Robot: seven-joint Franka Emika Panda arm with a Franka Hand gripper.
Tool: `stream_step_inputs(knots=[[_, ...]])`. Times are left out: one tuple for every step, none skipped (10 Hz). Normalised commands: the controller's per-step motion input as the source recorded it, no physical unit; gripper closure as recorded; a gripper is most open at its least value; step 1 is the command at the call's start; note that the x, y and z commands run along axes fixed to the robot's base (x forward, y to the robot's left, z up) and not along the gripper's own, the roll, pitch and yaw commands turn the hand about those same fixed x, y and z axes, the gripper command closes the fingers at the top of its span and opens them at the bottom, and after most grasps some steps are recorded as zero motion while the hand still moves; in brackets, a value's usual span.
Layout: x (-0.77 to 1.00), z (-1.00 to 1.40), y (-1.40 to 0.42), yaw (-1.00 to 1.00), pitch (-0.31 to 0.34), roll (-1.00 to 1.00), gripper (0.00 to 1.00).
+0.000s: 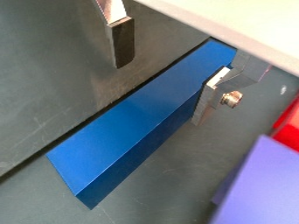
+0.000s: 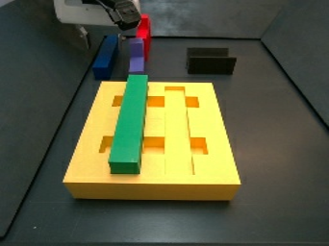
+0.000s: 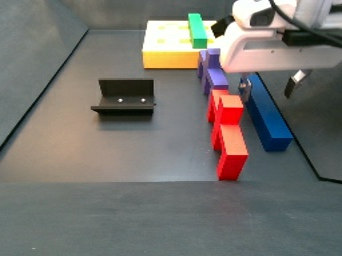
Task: Pick up the blue object. Move up. Move to above the board. Insert the blue object.
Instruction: Pick up the blue object.
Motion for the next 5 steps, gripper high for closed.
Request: stream_step_inputs(knots=[[0.16,-0.29,0.06,-0.03,-0.026,0.00,0.00],[0.00,-0.16,0.17,-0.09,0.000,0.00,0.00],[-0.08,-0.17,0.30,-0.14,-0.013,-0.02,0.00],[-0.03,-0.13,0.23,-0.11,-0.044,-0.05,0.00],[0.00,-0.12,0.03,-0.06,-0.087,-0.07,0.00]])
